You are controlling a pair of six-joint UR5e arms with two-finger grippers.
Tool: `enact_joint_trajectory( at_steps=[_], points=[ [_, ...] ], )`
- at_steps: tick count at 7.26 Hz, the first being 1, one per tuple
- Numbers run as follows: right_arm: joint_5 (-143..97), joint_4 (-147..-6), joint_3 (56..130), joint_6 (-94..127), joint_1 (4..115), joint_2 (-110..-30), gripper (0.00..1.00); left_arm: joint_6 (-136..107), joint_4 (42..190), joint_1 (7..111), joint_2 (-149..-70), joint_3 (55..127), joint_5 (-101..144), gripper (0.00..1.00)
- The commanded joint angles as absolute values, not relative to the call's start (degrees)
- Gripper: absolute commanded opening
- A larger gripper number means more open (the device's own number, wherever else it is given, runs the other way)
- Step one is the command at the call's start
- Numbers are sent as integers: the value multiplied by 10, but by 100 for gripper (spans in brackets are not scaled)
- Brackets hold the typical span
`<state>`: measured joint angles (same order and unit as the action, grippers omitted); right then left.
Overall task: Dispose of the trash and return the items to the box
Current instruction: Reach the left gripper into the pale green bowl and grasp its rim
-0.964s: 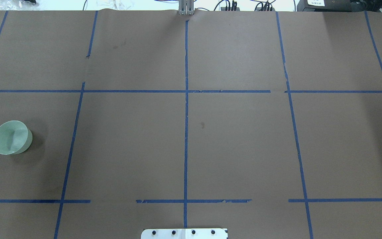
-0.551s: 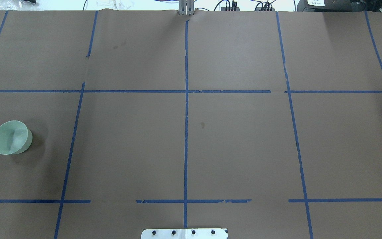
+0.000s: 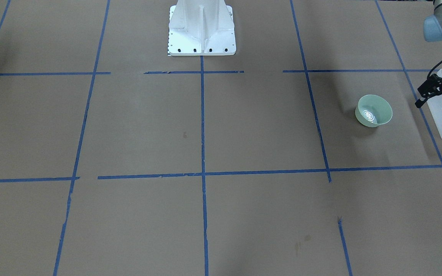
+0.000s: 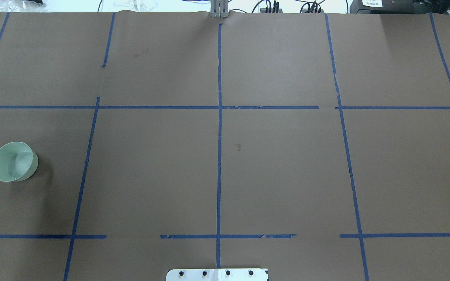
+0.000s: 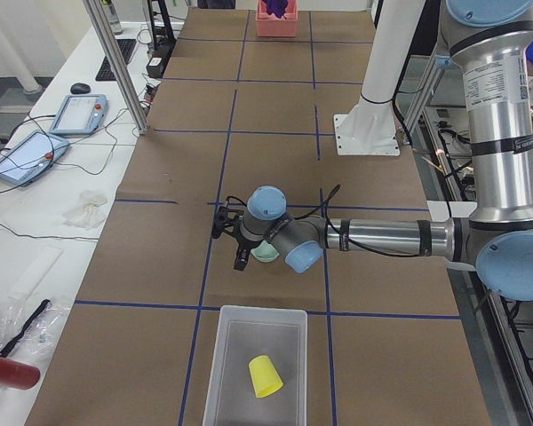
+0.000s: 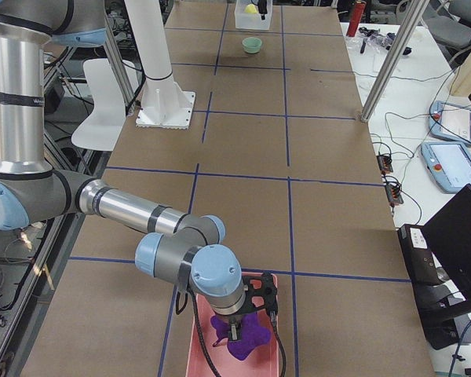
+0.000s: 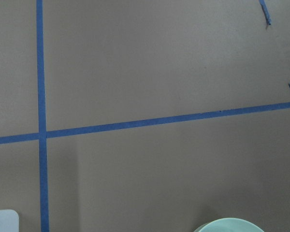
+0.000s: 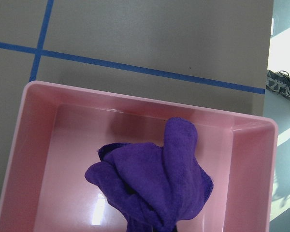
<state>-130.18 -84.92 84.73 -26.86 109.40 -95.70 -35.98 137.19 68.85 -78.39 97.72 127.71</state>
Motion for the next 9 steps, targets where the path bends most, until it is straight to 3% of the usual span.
enact_joint_trajectory(
  at_steps=[1,6,9],
  points=[
    [-1303,-822,831,-264,1093,-956,99,-450,1427,608,-773,976,1224,100],
    [-1342,-831,882,-198,1094,-939,100,-512,1487,527,-768,926,1195,96],
    [-1375,-873,951,-161,1079,-939,100,-523,1487,498,-769,922,1194,80]
  ],
)
